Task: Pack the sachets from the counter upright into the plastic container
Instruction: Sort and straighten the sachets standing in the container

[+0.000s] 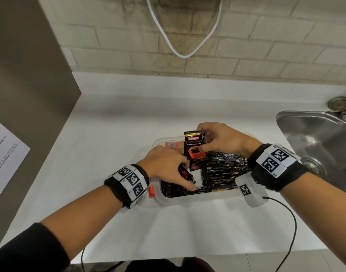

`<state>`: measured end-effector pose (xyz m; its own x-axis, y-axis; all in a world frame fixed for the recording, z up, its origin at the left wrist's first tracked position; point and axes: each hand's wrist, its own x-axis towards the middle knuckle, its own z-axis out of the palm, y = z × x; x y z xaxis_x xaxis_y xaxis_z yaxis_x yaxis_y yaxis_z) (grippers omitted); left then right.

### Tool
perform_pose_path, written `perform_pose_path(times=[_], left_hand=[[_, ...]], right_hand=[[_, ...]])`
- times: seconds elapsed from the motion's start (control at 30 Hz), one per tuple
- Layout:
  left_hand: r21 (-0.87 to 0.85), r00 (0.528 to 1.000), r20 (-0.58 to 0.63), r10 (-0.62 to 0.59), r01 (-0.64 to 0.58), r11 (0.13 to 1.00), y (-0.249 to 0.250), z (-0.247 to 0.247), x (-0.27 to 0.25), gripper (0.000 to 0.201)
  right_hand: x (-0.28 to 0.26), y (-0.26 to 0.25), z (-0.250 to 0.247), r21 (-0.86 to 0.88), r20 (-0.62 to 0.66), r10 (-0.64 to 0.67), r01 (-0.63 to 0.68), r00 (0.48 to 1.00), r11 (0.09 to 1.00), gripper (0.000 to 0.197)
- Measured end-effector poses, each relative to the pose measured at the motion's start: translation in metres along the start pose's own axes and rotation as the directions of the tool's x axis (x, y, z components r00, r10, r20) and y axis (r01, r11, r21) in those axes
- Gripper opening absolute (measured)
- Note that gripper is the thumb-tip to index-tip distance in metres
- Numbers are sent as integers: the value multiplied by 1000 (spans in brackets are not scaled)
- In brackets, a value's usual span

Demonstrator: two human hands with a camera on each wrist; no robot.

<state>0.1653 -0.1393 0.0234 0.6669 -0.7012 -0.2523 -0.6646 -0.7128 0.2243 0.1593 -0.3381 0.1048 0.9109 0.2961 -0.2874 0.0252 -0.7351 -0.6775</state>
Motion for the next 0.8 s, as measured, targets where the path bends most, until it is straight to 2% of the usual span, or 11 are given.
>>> perform_pose_path(times=[0.13,0.3,0.53,0.67,0.8], left_hand=[[2,1000,12,8,-8,1000,-1,0,0,85],[16,1000,16,6,-6,1000,0,-2,-1,83],[4,1000,6,-7,7,1000,0,-1,0,85],[-7,999,-21,-27,27,1000,0,0,0,85],[-1,999,-40,-27,27,1000,0,0,0,87]], right_hand=[[-1,6,5,-81,-21,-47,45,999,996,34],[1,13,12,-174,-31,-68,61,997,983,34],[8,15,9,-130,-74,-76,66,994,989,30],[7,16,15,-154,-62,-75,65,995,986,29],[7,16,12,-104,-65,-78,71,995,992,28]])
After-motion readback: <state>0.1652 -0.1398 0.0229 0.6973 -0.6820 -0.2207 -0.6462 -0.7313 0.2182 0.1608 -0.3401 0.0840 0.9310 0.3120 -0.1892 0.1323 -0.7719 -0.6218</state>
